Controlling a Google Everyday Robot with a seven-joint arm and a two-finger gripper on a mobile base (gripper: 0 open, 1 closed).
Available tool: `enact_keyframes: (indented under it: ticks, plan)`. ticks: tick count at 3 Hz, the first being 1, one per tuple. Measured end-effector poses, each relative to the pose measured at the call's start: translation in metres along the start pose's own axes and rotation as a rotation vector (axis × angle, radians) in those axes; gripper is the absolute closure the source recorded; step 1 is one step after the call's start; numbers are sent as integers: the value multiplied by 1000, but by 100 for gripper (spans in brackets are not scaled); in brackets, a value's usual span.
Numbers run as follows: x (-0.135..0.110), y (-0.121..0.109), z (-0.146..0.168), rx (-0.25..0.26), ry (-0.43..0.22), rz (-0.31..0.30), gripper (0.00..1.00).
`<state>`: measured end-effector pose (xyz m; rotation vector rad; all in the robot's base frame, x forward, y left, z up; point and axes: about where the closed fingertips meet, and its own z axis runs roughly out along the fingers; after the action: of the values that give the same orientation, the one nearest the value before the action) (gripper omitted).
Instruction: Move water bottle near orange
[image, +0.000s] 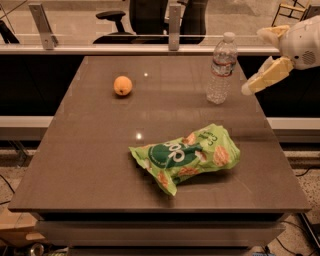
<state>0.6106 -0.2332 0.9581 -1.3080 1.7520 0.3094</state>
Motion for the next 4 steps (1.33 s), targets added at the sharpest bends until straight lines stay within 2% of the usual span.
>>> enact_keyframes:
  ticks: [2, 3, 4]
  plan:
    - [-13, -8, 29, -126, -139, -29, 0]
    - [-15, -10, 40, -179, -202, -23, 0]
    - [-10, -10, 51, -237, -223, 25, 0]
